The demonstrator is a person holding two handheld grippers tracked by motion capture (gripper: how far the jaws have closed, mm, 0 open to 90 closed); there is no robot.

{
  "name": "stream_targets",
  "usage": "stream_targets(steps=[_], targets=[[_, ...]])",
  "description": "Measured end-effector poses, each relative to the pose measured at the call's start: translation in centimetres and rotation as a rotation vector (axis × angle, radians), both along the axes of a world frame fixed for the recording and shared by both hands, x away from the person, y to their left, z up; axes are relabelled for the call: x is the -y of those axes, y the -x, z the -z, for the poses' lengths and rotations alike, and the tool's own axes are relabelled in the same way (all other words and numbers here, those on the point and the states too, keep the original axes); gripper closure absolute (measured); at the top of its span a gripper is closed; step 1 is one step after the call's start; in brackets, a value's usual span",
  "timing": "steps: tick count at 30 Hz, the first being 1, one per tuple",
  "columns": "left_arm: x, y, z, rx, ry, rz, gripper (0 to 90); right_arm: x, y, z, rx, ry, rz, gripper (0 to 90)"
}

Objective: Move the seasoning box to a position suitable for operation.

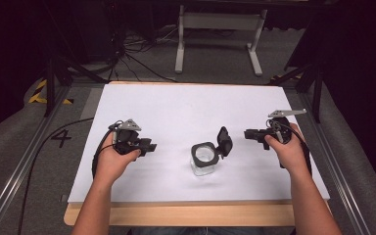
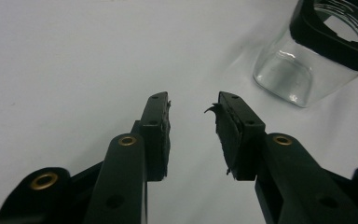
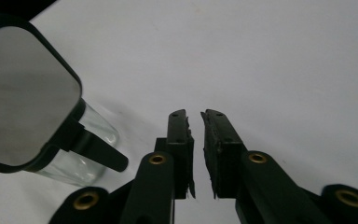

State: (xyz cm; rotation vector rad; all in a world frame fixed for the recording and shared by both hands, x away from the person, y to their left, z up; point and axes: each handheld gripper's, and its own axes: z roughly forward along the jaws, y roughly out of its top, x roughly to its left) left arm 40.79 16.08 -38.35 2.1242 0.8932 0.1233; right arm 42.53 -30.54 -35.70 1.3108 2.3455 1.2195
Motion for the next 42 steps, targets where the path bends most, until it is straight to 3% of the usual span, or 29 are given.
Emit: stream_targets(steps=[2,3,4,6,8,9,12,13,15,16,19,20,24,28,34,42], targets=[[0.2,0.4,-0.5,-0.028,0.045,-0.003,64.1,0.5,0.4,-0.3,-0.004,-0.039,0.029,87.2],[0.2,0.4,-0.5,-0.028,0.045,-0.003,64.2,0.5,0.4,-0.3,-0.004,-0.039,0.029,87.2],[0.4,0.5,-0.8,-0.018,0.047,-0.005,64.2,0.5,0.4,-0.2,0.019,-0.017,0.031,87.3],[0.5,0.6,-1.0,0.005,0.047,-0.004,63.8,0.4,0.4,0.0,0.058,0.103,0.020,87.5],[0.7,0.6,-1.1,0.010,0.090,0.011,63.8,0.2,0.6,0.0,0.086,0.146,-0.007,87.1],[0.9,0.6,-1.1,-0.002,0.093,0.016,64.3,0.0,0.6,0.0,0.117,0.172,-0.021,86.1],[1.3,0.7,-1.1,0.003,0.085,0.017,67.7,-0.4,0.9,-0.3,0.143,0.198,-0.044,85.7],[1.6,0.8,-1.1,0.007,0.078,0.023,69.8,-0.4,1.1,-0.5,0.134,0.175,-0.058,84.2],[2.2,1.1,-1.2,0.018,0.074,0.027,72.7,-0.5,1.6,-0.8,0.149,0.009,-0.055,84.2],[2.5,1.3,-1.3,0.021,0.080,0.025,75.1,-0.7,1.8,-1.0,0.147,-0.035,-0.075,83.4],[3.2,1.6,-1.6,0.030,0.070,0.052,81.6,-1.5,2.1,-1.3,0.179,-0.041,-0.112,82.3],[3.4,1.7,-1.6,0.028,0.077,0.054,83.2,-1.6,2.2,-1.3,0.166,-0.049,-0.116,82.8],[4.5,2.1,-1.5,0.026,0.080,0.080,87.8,-1.9,2.5,-1.6,0.172,-0.071,-0.096,87.6],[6.2,2.6,-1.4,0.026,0.063,0.122,88.2,-2.1,2.5,-1.4,0.156,-0.102,-0.121,89.5],[8.5,2.8,-0.1,-0.008,0.013,0.184,88.2,-2.9,2.6,-1.1,0.140,-0.098,-0.147,89.9],[9.9,2.9,0.7,-0.028,-0.011,0.217,88.2,-3.5,2.9,-1.2,0.141,-0.097,-0.167,90.0]])
